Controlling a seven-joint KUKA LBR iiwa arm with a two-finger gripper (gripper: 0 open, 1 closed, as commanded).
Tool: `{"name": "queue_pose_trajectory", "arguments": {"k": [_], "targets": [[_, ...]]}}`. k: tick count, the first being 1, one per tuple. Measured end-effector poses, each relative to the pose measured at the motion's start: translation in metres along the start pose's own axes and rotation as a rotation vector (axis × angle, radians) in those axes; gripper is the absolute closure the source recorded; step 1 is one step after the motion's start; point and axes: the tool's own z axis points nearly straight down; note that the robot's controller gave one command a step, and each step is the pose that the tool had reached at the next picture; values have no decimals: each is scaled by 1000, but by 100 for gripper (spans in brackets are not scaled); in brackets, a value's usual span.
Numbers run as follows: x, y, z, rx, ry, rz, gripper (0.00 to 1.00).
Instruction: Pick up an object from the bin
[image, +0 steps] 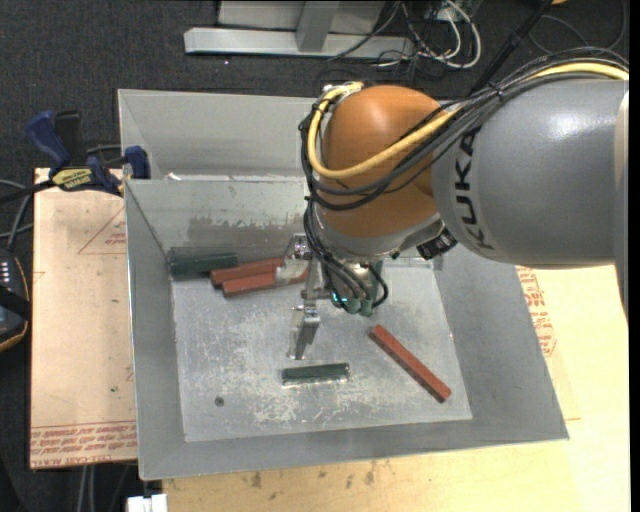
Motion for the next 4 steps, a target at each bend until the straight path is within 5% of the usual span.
{"name": "queue_pose_trajectory", "arguments": {"k": [1,2,3,4], "targets": [[-2,-1,-4,-1,-8,3,0],[21,-49,16,-3,-9,11,0],[28,-55,69,1,-13,-25,0],[10,-39,145,-2,-9,13,100]]}}
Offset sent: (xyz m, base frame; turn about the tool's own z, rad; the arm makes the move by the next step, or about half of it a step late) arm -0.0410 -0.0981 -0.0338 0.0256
